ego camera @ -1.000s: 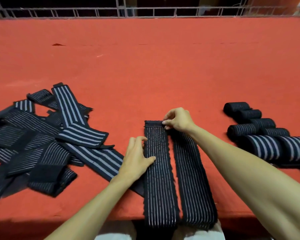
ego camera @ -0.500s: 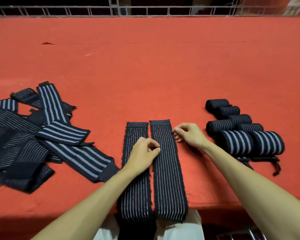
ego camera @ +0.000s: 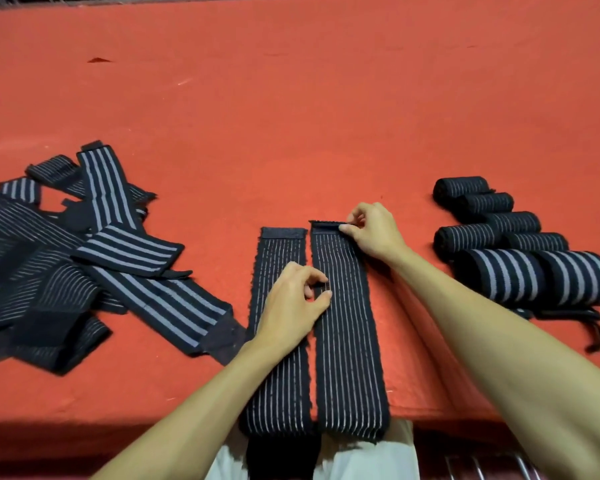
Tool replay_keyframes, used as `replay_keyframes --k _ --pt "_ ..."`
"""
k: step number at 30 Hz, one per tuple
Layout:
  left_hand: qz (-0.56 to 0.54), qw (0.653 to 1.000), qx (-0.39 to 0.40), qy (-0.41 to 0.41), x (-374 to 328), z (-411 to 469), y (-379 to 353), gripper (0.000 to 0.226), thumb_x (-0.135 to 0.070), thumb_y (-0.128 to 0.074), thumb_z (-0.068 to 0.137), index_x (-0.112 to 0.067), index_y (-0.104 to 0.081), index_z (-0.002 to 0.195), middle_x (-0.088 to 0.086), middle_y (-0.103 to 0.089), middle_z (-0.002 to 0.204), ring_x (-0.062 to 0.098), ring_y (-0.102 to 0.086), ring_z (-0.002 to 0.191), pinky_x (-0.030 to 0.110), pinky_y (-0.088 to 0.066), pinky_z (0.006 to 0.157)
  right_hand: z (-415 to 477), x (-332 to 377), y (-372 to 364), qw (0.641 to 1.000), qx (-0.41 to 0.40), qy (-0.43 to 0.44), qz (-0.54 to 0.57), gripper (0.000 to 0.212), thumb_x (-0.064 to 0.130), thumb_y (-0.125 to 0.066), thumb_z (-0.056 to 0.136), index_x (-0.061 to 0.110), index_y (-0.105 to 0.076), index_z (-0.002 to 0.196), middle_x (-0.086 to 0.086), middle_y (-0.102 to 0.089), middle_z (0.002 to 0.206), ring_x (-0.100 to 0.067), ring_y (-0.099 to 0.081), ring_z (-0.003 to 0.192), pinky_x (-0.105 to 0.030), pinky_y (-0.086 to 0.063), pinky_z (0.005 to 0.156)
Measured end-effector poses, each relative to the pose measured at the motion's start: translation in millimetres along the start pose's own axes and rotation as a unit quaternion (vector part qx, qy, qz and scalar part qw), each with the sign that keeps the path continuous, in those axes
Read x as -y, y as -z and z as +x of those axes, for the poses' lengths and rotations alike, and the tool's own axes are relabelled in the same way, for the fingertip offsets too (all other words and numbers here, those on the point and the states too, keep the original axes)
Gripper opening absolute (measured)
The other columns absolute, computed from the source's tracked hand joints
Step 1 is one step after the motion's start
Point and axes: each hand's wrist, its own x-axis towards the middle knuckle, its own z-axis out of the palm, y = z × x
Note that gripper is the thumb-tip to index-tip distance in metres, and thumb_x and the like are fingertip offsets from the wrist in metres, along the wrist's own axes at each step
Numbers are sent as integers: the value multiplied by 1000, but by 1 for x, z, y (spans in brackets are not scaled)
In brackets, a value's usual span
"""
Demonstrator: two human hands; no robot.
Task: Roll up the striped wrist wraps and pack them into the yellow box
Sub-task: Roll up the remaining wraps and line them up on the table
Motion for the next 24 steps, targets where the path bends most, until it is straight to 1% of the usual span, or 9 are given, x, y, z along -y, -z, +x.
replay_keyframes --k 4,7,10,12,15,17,20,22,24 --pt "-29 999 13 -18 -12 -2 11 59 -22 -73 84 -21 -39 131 -7 -34 122 6 -41 111 19 -35 98 -24 18 40 971 -31 26 236 20 11 -71 84 21 -58 74 4 -57 71 -9 -51 66 -26 -40 64" --pt "-96 991 79 51 -27 -4 17 80 -26 -75 83 -18 -21 142 -4 -36 133 8 -44 116 25 -39 97 -50 44 75 896 10 5 443 17 3 -63 89 14 -57 77 0 -54 70 -9 -49 59 -21 -40 54" --pt "-133 968 196 86 -40 -11 25 43 -29 -70 88 -15 -52 125 5 -66 115 11 -62 85 28 -49 69 -78 72 102 834 88 -9 545 12 5 -55 93 11 -55 82 1 -56 64 -9 -49 48 -18 -39 44" --pt "-174 958 220 61 -49 -22 31 19 -23 -66 91 -17 -65 109 2 -72 105 9 -68 87 24 -53 72 -94 85 110 820 104 -11 563 8 10 -57 93 12 -58 84 0 -59 67 -9 -52 47 -19 -41 43" --pt "-267 934 229 58 -68 -37 54 12 -12 -64 91 -14 -67 104 -6 -72 96 2 -67 83 12 -47 67 -108 103 112 796 92 -37 597 5 14 -59 92 10 -62 90 -2 -65 72 -10 -59 51 -20 -49 47" --pt "-296 921 248 59 -79 -43 73 17 -11 -64 91 -6 -65 107 -1 -71 96 5 -66 82 16 -45 67 -113 113 111 798 71 -64 594 7 12 -61 92 5 -62 95 -5 -66 75 -13 -62 57 -24 -54 55" --pt "-331 903 267 59 -86 -54 96 28 -9 -64 90 0 -62 116 11 -70 112 24 -66 103 36 -52 88 -121 125 105 857 39 -95 504 11 13 -65 91 4 -62 98 -5 -64 75 -15 -57 63 -28 -49 59" --pt "-369 887 272 59 -88 -64 109 30 -7 -64 88 0 -61 117 13 -69 114 27 -66 106 39 -52 93 -125 132 101 866 17 -104 488 9 13 -65 91 5 -63 96 -5 -63 77 -14 -57 65 -27 -49 58" --pt "-403 870 278 61 -86 -75 117 30 -8 -64 83 -3 -62 113 9 -71 107 23 -68 99 36 -56 88 -127 136 96 863 0 -105 495 5 12 -65 91 7 -64 89 -4 -63 76 -12 -57 61 -23 -50 52"
